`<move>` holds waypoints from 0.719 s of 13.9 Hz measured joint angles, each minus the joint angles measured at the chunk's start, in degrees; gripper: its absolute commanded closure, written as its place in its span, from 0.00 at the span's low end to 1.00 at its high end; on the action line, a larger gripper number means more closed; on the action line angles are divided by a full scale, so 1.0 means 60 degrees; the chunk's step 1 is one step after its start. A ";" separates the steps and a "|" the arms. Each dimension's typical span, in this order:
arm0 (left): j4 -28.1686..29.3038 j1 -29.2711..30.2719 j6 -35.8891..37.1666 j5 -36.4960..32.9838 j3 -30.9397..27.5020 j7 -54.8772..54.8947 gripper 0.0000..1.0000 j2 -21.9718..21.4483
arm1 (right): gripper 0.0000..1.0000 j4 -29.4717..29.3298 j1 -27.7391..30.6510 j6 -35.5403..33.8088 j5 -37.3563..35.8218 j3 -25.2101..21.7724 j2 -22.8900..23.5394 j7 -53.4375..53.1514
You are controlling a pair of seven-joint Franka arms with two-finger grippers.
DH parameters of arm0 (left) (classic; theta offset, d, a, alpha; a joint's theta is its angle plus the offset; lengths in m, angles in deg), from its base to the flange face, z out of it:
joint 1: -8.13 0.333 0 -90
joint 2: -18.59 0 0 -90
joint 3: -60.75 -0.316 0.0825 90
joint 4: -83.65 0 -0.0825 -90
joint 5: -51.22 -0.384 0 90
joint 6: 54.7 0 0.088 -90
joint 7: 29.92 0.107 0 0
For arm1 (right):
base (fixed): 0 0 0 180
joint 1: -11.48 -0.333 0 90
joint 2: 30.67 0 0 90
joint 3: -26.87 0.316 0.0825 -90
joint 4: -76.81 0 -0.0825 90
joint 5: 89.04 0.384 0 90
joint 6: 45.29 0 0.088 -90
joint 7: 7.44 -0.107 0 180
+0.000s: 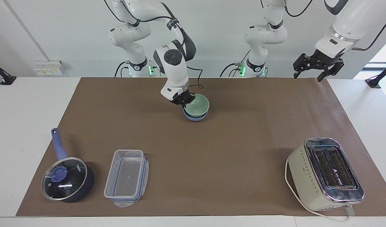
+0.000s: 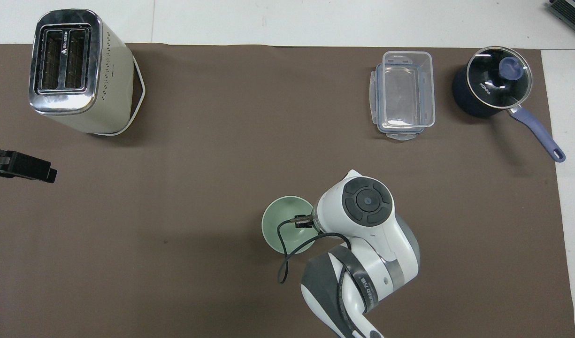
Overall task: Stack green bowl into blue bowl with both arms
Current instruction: 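Lower the green bowl into the blue bowl with the right gripper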
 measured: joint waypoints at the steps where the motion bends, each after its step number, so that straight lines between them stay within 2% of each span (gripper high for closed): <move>1: 0.0000 0.0000 0.0000 0.0000 0.0000 0.0000 0.00 0.0000 | 1.00 0.0013 -0.0031 0.0099 0.0000 0.0000 0.0001 0.0000; 9: 0.0000 0.0000 0.0000 0.0000 0.0000 0.0000 0.00 0.0000 | 0.95 0.0191 -0.0104 0.0144 0.0000 0.0000 0.0030 0.0000; 10: 0.0000 0.0000 0.0000 0.0000 0.0000 0.0000 0.00 0.0000 | 0.90 0.0199 -0.0104 0.0144 0.0000 0.0000 0.0030 0.0000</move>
